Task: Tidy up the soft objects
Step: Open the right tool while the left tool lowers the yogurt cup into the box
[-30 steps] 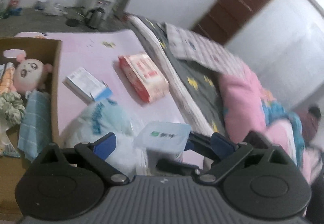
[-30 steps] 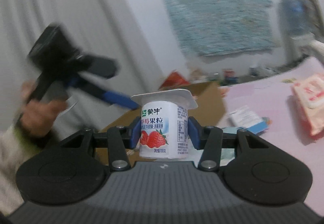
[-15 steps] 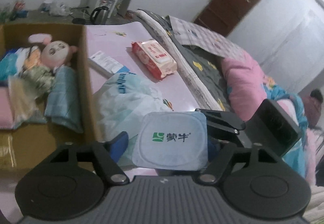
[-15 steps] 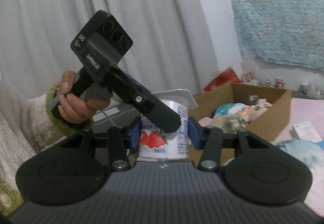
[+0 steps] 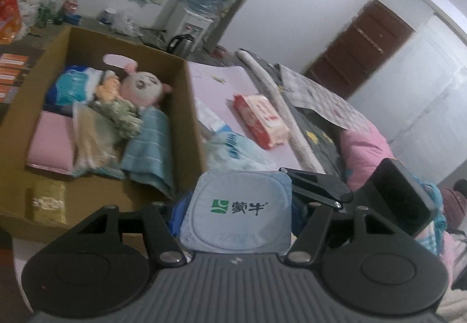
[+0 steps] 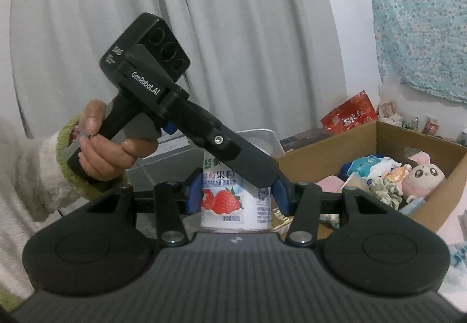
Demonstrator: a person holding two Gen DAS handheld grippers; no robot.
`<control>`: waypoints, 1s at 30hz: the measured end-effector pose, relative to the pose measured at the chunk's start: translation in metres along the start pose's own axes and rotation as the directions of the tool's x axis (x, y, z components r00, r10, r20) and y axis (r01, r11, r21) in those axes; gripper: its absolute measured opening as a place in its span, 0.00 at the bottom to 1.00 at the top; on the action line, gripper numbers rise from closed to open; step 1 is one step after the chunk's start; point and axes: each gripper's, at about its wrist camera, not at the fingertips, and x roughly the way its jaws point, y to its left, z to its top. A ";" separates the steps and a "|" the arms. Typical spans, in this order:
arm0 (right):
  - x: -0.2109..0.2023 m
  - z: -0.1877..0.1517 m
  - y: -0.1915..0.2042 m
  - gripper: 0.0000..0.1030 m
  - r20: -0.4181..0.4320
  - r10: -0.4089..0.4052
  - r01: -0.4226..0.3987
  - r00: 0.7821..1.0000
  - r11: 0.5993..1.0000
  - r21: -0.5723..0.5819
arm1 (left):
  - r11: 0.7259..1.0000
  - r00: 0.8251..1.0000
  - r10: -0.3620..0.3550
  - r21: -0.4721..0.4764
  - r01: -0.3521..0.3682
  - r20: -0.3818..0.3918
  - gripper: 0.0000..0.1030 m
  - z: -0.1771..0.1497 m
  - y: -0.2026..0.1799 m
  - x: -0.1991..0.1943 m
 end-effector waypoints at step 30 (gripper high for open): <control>-0.013 -0.039 -0.044 0.75 -0.179 -0.378 0.404 0.908 0.903 0.143 | 0.795 0.773 0.603 0.233 -0.561 -0.195 0.62 0.021 0.098 0.140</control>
